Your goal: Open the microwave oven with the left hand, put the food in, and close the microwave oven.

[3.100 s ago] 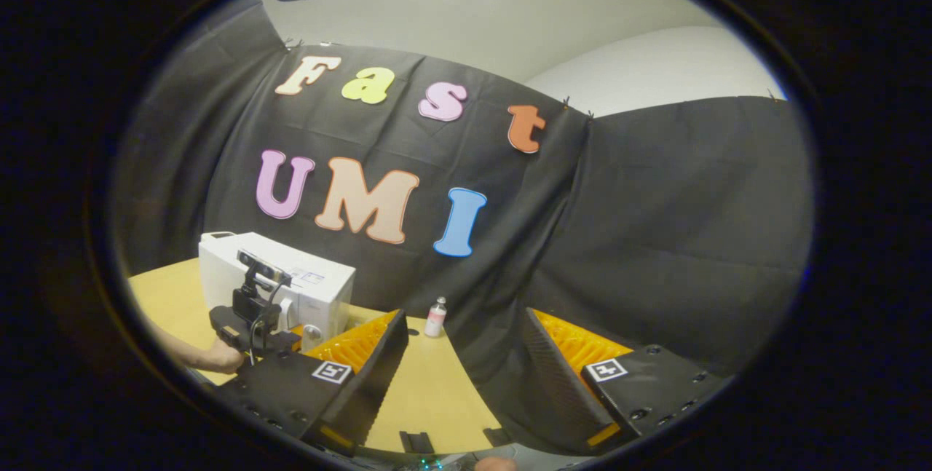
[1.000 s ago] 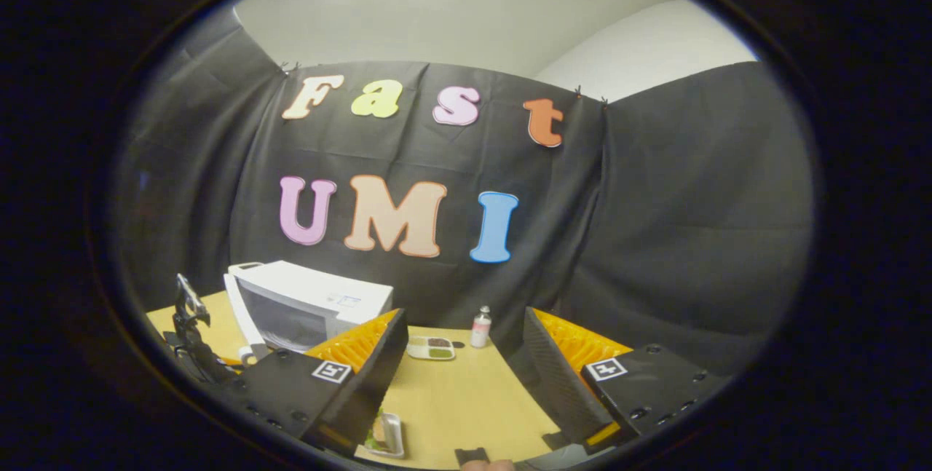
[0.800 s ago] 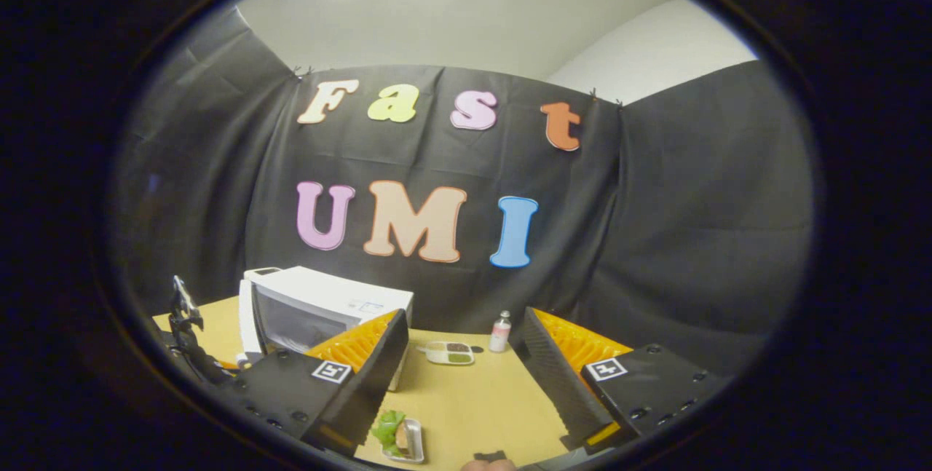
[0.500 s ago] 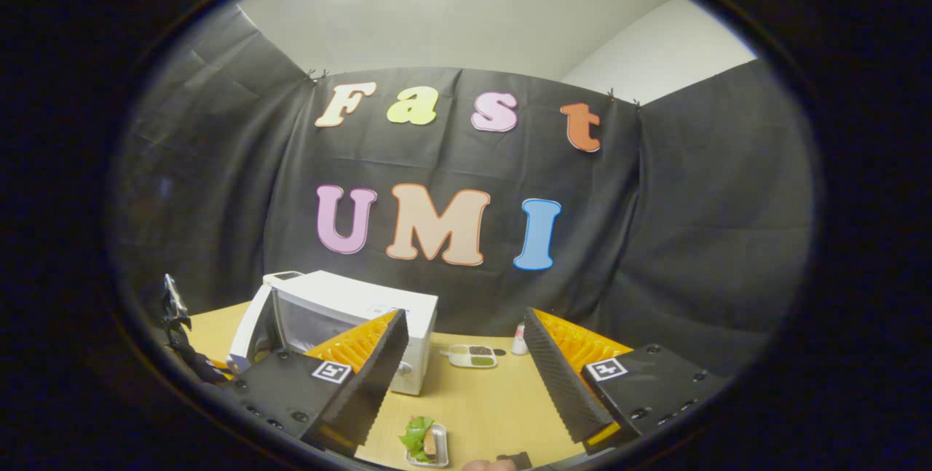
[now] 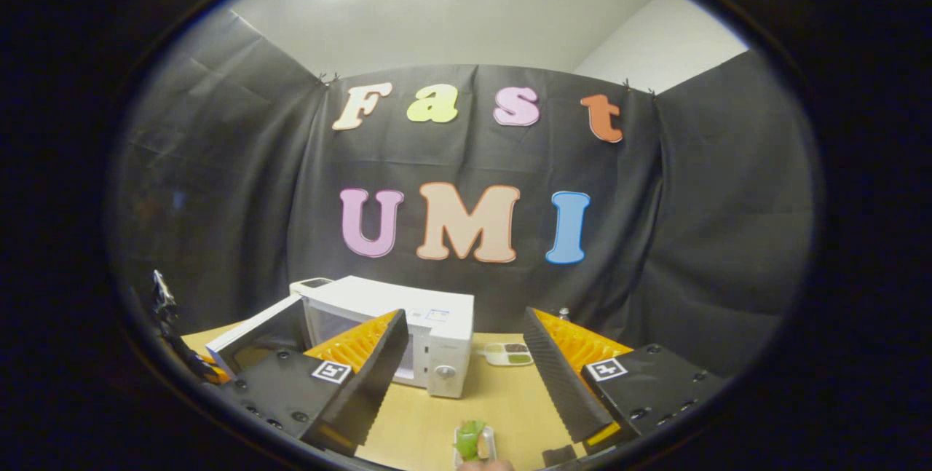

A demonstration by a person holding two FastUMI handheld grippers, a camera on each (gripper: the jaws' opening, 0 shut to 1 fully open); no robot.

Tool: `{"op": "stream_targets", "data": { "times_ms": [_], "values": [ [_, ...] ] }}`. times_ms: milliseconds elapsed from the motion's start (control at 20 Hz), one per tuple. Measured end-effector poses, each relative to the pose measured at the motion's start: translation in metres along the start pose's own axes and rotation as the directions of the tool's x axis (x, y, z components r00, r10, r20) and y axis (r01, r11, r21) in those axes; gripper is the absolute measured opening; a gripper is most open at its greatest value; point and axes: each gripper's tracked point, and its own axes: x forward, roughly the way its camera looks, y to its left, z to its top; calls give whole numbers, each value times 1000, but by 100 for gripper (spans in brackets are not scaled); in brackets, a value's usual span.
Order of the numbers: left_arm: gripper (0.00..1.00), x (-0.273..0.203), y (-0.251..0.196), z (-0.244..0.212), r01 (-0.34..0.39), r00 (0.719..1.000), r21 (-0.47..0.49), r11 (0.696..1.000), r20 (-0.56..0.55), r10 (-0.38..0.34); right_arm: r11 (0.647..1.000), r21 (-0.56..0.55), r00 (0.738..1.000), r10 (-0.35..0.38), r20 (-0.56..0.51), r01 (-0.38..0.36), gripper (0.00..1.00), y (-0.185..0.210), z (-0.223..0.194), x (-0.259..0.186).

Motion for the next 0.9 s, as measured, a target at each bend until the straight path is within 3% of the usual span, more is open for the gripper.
{"op": "stream_targets", "data": {
  "times_ms": [300, 400, 600, 650, 750, 800, 850, 900],
  "values": [
    [0, 2, 14, 1, 54, 999, 38, 998, -7, -53, 999, 25, 1000, -26, 2, 26, 97, 27, -6, -1],
    [0, 2, 19, 1, 64, 998, 33, 997, -4, -64, 999, 14, 999, -51, 10, 51, 100, 24, -5, -4],
    [2, 2, 16, -1, 100, 995, 54, 994, -6, -100, 995, 10, 995, -104, 2, 104, 96, 12, -9, -10],
    [4, 3, 15, -1, 106, 994, 58, 993, -6, -105, 993, 12, 993, -114, -9, 114, 100, 10, -13, -10],
    [13, 3, 19, 1, 92, 996, 53, 994, 16, -93, 991, 17, 991, -129, -27, 130, 97, 6, -18, -11],
    [29, 4, 21, 0, 83, 996, 44, 996, 23, -84, 991, 21, 991, -134, -29, 135, 96, 5, -19, -12],
    [33, 4, 21, 0, 77, 997, 32, 996, 25, -78, 990, 20, 990, -136, -29, 137, 96, 5, -20, -12],
    [44, 5, 19, -1, 72, 997, 24, 997, 22, -73, 990, 13, 990, -138, -29, 138, 96, 5, -21, -13]
  ]
}}
